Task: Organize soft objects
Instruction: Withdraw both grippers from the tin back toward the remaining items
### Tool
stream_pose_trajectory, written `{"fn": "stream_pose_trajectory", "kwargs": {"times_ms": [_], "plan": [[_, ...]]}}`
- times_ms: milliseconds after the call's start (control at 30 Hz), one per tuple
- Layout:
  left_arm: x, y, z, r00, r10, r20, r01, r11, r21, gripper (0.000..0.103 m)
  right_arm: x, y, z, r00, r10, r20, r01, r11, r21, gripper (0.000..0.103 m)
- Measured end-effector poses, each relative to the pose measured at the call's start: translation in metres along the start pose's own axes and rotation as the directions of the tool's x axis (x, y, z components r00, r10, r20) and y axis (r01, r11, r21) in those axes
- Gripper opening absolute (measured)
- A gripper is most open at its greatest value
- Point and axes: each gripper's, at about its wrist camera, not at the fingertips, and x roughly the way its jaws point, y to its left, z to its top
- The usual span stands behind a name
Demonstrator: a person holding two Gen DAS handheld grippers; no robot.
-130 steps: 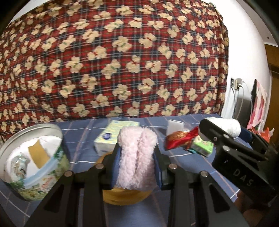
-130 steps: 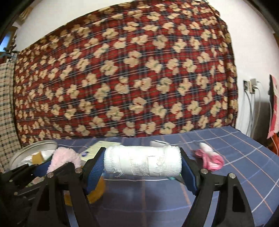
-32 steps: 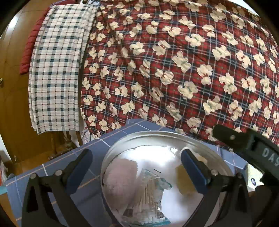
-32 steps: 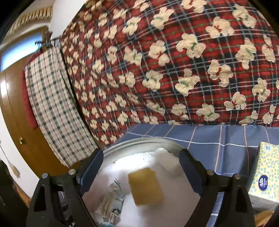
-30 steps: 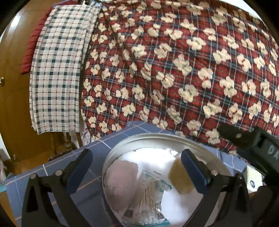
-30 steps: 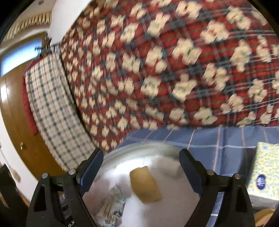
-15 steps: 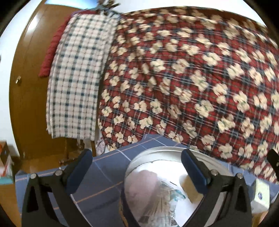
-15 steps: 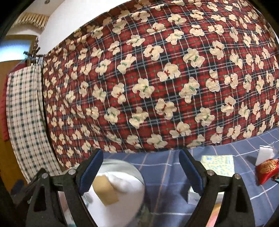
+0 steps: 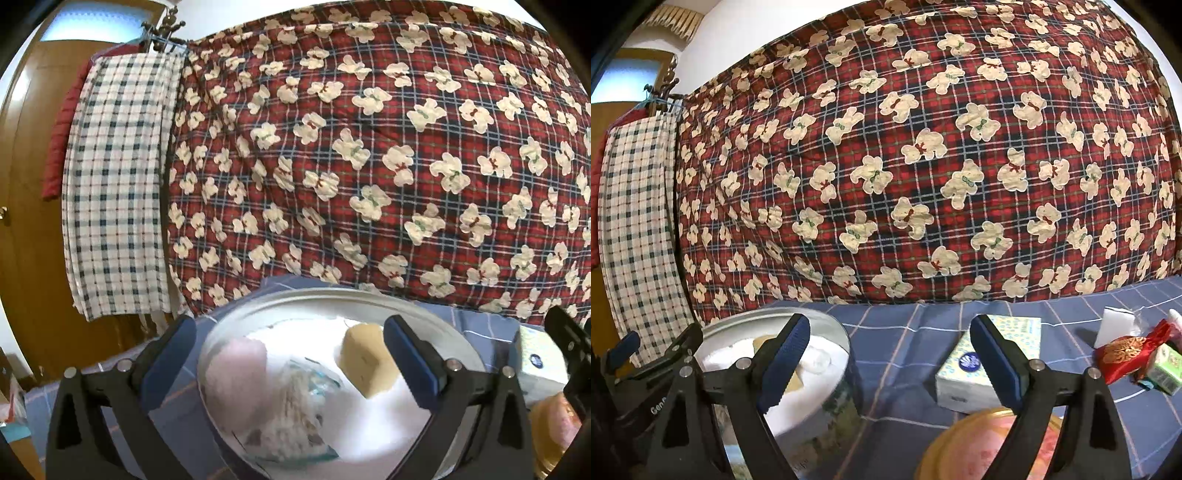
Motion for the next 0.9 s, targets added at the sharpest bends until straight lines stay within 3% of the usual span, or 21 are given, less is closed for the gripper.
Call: {"fn": "stream_pose_trajectory", "kwargs": {"times_ms": [333, 500, 900], "plan": [[-0.016, -0.024, -0.007, 1.0, -0.02, -0.014, 0.021, 0.998, 0.061, 0.103, -0.015, -0.023, -0.009, 0.999, -0.021, -0.042, 0.018, 0.998, -0.066, 0.09], [-0.028, -0.036, -0.011, 0.998, -0.065, -0.026, 0.066, 0.996, 0.066, 0.103, -0.028, -0.042, -0.009, 0.999, -0.022, -0.035, 0.02, 0.998, -0.067, 0.09], [-0.061, -0.08, -0.021, 0.986, -0.161, -0.047, 0.165, 0.982, 0.094, 0.103, -0.06, -0.106, -0.007, 0.99, -0.138, -0.001, 0.138, 0.987, -0.082, 0.09]]}}
